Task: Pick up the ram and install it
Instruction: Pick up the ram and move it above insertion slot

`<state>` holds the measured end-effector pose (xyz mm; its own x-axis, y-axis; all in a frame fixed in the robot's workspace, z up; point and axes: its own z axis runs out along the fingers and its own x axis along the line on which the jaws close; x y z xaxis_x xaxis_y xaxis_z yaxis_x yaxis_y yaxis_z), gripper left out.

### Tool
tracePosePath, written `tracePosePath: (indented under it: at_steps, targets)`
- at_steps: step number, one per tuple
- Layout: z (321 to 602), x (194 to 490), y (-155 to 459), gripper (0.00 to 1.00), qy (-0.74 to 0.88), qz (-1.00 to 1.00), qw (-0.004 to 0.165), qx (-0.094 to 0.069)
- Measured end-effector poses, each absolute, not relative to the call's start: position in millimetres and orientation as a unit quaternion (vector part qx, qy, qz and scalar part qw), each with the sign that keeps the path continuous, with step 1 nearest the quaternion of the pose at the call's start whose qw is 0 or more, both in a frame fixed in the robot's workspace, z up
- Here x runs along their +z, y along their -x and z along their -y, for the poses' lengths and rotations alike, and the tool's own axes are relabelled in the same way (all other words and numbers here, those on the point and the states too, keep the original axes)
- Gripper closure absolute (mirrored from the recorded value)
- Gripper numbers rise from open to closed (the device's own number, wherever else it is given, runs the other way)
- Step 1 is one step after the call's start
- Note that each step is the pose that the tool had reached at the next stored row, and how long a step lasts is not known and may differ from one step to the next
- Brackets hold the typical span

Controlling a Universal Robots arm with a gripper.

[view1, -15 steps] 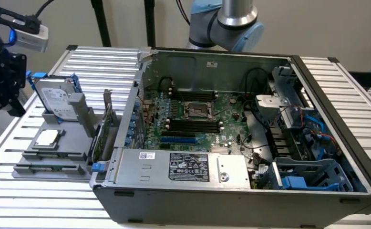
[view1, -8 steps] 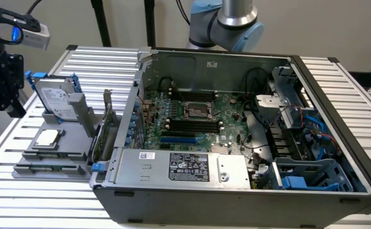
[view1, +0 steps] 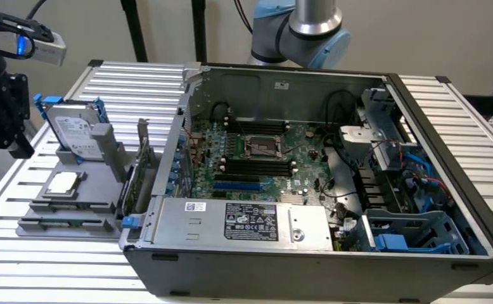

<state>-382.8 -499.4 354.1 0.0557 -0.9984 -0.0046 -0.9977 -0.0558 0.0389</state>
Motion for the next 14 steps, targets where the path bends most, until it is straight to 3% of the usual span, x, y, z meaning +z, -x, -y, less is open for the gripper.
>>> tracePosePath:
  at_steps: [2,5,7,8,14]
  targets:
    - [499.6,354.1,382.7,0.88,-0.726,0.687,0.013,-0.015]
    - [499.7,354.0,382.8,0.7,-0.726,0.687,0.013,-0.015]
    - [499.7,353.5,382.8,0.7,-0.726,0.687,0.013,-0.015]
    - [499.9,352.9,382.8,0.64,-0.726,0.687,0.012,-0.015]
    - [501.5,343.3,382.8,0.64,-0.726,0.687,0.012,-0.016]
